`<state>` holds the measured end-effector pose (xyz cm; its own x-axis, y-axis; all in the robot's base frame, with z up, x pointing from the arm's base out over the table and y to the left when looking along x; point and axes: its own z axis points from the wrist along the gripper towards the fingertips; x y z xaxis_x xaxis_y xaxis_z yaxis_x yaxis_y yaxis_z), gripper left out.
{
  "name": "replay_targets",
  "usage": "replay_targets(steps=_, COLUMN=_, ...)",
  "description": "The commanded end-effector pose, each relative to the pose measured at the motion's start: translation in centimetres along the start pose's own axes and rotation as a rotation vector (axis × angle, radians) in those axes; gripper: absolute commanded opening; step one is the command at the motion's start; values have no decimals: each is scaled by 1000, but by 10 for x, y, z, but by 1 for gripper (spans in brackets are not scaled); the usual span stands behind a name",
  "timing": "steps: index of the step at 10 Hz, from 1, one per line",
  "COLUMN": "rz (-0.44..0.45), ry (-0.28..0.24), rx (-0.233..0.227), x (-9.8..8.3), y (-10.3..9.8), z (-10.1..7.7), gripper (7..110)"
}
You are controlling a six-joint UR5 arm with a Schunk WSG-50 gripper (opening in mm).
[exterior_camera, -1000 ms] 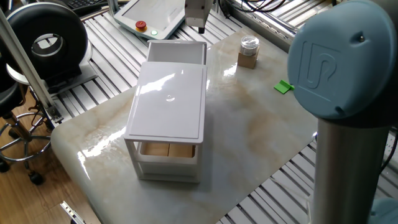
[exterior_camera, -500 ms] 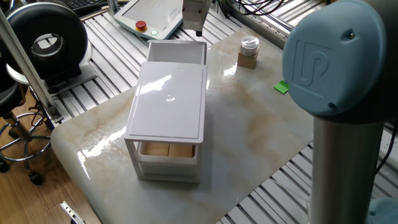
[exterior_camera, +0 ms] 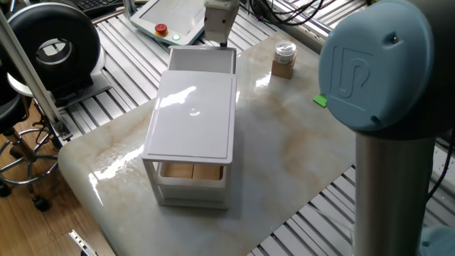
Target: Use the gripper to push and close the drawer
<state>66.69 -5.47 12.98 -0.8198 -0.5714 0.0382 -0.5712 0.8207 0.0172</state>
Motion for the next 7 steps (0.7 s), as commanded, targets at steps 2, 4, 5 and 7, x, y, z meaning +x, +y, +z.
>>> replay_targets(steps=2, rz=11, ry=-24, rx=-28, x=1, y=16, z=-5, gripper=7)
replay_targets(steps=4, rz=22, ry=-19, rx=-24, x=5, y=24, z=-11, gripper=7)
replay_targets(steps=5, rz=25, ry=-19, rx=-21, x=4, y=27, z=-11, gripper=7)
replay_targets(steps=7, rz=37, ry=-32, rx=-24, x=0, y=35, z=-6, gripper=7)
